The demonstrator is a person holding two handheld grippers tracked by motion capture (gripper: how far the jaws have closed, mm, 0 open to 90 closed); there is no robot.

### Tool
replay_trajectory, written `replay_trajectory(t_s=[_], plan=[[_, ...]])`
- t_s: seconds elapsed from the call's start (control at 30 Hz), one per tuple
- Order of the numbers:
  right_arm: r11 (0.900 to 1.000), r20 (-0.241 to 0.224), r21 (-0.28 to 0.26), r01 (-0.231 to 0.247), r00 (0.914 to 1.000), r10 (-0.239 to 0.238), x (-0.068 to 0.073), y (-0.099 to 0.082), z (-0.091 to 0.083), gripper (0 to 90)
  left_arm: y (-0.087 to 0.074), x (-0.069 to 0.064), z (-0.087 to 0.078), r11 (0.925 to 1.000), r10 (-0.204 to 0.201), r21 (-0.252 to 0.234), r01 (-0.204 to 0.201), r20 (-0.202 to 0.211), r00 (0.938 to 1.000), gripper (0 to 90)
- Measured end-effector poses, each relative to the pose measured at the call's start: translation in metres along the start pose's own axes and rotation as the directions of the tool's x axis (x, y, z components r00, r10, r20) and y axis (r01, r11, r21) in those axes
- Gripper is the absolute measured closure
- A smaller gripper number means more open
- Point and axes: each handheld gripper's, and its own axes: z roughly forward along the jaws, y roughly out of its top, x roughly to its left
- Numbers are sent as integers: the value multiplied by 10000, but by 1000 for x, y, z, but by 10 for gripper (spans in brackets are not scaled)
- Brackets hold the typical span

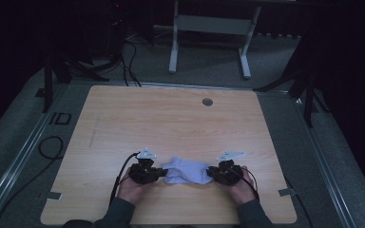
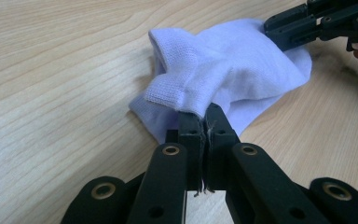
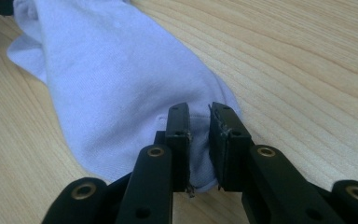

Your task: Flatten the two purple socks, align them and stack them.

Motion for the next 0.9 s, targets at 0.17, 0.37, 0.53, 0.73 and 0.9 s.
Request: replay_trajectory(t_s=[0.17,0.37,0.53,0.73,0.9], plan=[[9999,-51,-85,-97,9999,96,-1,-1,0,776,-2,2,-1,9993,-183,325,182,31,9998,872],[9997,-57,-154,-163,9999,162,0,-2,0,773,-2,5,-11,9997,-123,205,132,-453,9989,774],[9997,-43,-191,-144,9999,143,0,-2,1,770,4,-7,-21,9947,564,-829,-614,-621,9965,753],[9997,-7,-240,-111,9999,111,1,-2,1,762,7,-27,-7,9839,1600,-666,-1660,-863,9833,753],[9992,24,-367,-163,9999,164,2,-2,2,746,3,-29,14,9812,1915,513,-1860,-1434,9710,757]])
